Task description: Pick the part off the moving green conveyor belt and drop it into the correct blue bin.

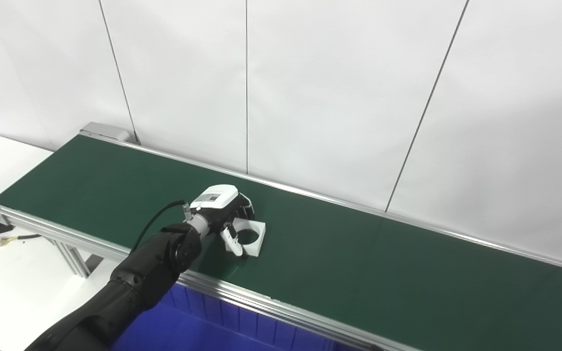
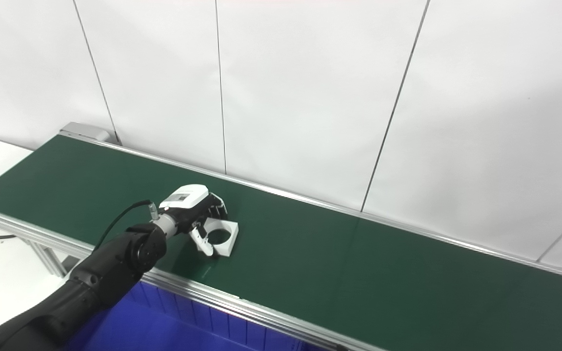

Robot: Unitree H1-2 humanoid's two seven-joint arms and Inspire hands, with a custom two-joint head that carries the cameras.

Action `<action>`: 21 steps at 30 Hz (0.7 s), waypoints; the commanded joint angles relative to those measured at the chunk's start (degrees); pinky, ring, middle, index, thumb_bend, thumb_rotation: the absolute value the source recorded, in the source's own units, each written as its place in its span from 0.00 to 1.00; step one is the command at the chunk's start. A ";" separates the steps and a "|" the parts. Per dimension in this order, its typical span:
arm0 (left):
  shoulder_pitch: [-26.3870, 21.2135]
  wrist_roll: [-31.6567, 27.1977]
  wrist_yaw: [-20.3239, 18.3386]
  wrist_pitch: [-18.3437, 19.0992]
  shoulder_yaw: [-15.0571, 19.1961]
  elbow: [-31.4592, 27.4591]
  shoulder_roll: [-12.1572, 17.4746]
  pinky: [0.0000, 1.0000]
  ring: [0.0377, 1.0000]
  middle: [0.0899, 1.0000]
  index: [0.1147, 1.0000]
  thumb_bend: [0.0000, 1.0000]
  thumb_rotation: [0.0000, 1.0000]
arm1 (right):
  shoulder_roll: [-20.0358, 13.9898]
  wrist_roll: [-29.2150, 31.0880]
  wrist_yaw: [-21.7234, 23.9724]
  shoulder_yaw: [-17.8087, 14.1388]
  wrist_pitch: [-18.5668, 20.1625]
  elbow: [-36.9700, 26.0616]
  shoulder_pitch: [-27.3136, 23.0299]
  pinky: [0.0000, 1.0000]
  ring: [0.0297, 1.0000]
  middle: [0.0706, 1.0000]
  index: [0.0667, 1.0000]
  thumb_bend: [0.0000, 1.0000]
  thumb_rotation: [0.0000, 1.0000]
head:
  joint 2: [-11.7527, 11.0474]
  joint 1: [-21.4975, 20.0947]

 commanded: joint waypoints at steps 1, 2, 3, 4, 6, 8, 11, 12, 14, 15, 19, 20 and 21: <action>-1.34 -0.18 0.98 -0.08 1.07 -3.53 1.75 0.62 0.52 0.48 0.39 0.52 0.00 | 0.25 -0.30 0.09 -0.23 -2.39 -1.71 -0.32 0.70 0.78 0.83 0.90 0.64 0.46 | 0.03 -0.03; -1.04 0.07 0.69 0.22 1.17 -4.83 1.96 0.61 0.52 0.48 0.40 0.52 0.00 | 0.27 -0.35 0.15 -0.28 -2.34 -1.75 -0.31 0.70 0.78 0.83 0.90 0.64 0.46 | 0.03 -0.03; -0.61 0.11 -0.08 0.92 1.41 -6.73 2.19 0.62 0.52 0.48 0.40 0.52 0.00 | 0.28 -0.40 0.19 -0.31 -2.31 -1.77 -0.31 0.70 0.78 0.83 0.90 0.64 0.46 | 0.03 -0.03; -0.09 -0.29 -1.17 1.63 1.83 -9.04 2.43 0.63 0.53 0.48 0.40 0.52 0.00 | 0.29 -0.35 0.23 -0.30 -2.32 -1.76 -0.35 0.70 0.78 0.83 0.90 0.64 0.45 | 0.05 -0.04; 0.84 -1.05 -3.33 3.07 2.63 -13.08 2.81 0.65 0.53 0.48 0.40 0.52 0.00 | 0.30 -0.17 0.31 -0.29 -2.38 -1.73 -0.40 0.70 0.78 0.83 0.90 0.64 0.44 | 0.05 -0.04; 1.55 -1.64 -4.86 3.85 3.39 -15.82 3.01 0.66 0.54 0.48 0.40 0.52 0.00 | 0.34 0.16 0.45 -0.27 -2.41 -1.64 -0.47 0.71 0.78 0.84 0.90 0.64 0.44 | 0.03 -0.12; 3.60 -2.14 -8.15 6.39 4.58 -23.46 3.70 0.69 0.55 0.49 0.39 0.52 0.00 | 0.30 -0.35 0.16 -0.13 -2.45 -1.61 -0.58 0.70 0.78 0.83 0.90 0.64 0.44 | 0.15 -0.12; 4.15 -2.33 -9.04 7.01 4.98 -25.38 3.79 0.68 0.54 0.48 0.40 0.52 0.00 | 0.32 -0.43 0.13 -0.14 -2.44 -1.61 -0.60 0.70 0.78 0.83 0.90 0.63 0.44 | 0.15 -0.12; 5.48 -3.17 -10.93 8.46 6.04 -29.24 3.77 0.69 0.54 0.48 0.40 0.52 0.00 | 0.46 -0.63 0.13 -0.25 -2.37 -1.63 -0.60 0.70 0.78 0.83 0.90 0.63 0.44 | 0.22 -0.20; 6.06 -3.56 -11.57 9.03 6.49 -30.60 3.72 0.69 0.55 0.48 0.40 0.52 0.00 | 0.50 -0.63 0.16 -0.27 -2.31 -1.65 -0.59 0.70 0.78 0.83 0.90 0.63 0.44 | 0.31 -0.30; 9.30 -5.02 -12.42 9.07 8.02 -36.20 3.70 0.63 0.53 0.47 0.40 0.52 0.00 | 0.59 -0.64 0.23 -0.25 -2.27 -1.64 -0.54 0.70 0.78 0.83 0.90 0.63 0.42 | 0.41 -0.49; 10.15 -5.36 -12.68 9.13 8.43 -37.62 3.60 0.62 0.53 0.48 0.39 0.52 0.00 | 0.59 -0.73 0.19 -0.20 -2.30 -1.70 -0.50 0.70 0.78 0.83 0.90 0.63 0.42 | 0.51 -0.66; 11.01 -5.59 -12.93 9.28 8.78 -39.04 3.46 0.58 0.51 0.47 0.40 0.52 0.00 | 0.62 -0.70 0.19 -0.20 -2.33 -1.77 -0.47 0.70 0.78 0.83 0.90 0.63 0.43 | 0.51 -0.66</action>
